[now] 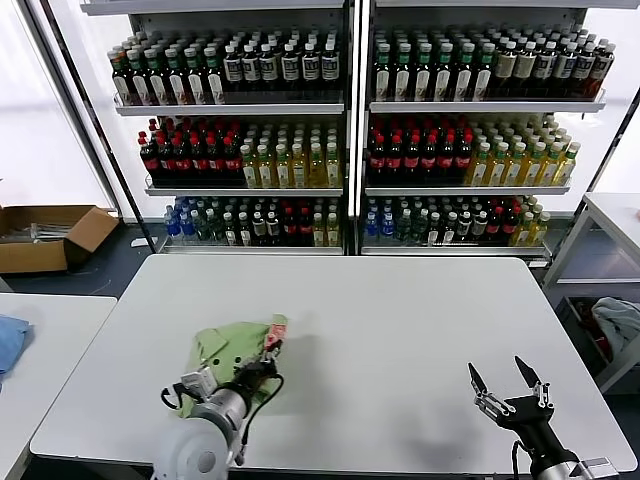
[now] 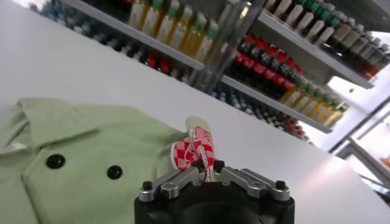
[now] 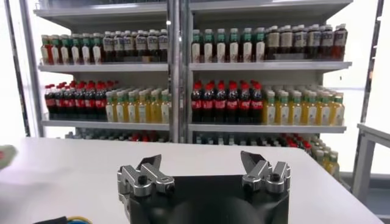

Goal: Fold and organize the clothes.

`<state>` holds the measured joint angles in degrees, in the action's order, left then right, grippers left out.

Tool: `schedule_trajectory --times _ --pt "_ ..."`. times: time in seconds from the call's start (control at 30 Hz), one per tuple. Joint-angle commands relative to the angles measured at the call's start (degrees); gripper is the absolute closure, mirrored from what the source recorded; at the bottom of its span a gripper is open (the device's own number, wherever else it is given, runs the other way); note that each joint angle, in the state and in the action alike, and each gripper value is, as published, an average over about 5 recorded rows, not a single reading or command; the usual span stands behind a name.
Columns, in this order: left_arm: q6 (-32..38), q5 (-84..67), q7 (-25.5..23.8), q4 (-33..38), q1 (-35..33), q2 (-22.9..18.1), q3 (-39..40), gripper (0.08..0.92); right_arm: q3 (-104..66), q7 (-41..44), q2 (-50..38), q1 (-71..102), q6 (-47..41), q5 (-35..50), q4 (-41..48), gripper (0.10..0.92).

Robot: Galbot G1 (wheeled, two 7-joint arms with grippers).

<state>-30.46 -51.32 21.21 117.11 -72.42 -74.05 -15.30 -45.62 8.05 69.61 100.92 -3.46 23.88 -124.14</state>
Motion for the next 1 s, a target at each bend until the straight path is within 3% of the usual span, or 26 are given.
schedule_trajectory --times 0.03,0.1,0.27,0.57,0.83,1.0 --pt "0.5 -5.3 4.6 1.8 0.5 -3.1 8.2 0.878 5.5 -2.3 -0.9 -4.0 -6.7 -1.3 -1.0 0.203" --pt "-0.4 -5.5 4.0 4.1 -0.8 -1.9 8.2 0.863 8.3 -4.1 -1.3 -6.5 -10.3 -1.4 -1.1 0.203" --pt "-2.2 -8.2 2.8 11.1 -3.3 1.6 4.2 0.737 19.2 -7.6 -3.2 -14.5 -17.4 3.0 -0.2 0.203" --pt "-2.2 -2.2 -1.7 14.0 -6.2 8.2 -13.5 0.477 43.1 -12.8 -2.9 -30.0 -24.1 9.4 6.0 0.203" --pt "-2.3 2.7 -5.0 16.9 -12.2 5.5 -18.1 0.246 50.2 -14.7 -1.3 -32.0 -25.8 9.5 13.1 0.203" --pt "-2.3 4.4 -5.1 17.0 -12.8 3.5 -17.5 0.182 50.7 -15.5 -2.1 -31.0 -26.5 8.4 12.8 0.203"
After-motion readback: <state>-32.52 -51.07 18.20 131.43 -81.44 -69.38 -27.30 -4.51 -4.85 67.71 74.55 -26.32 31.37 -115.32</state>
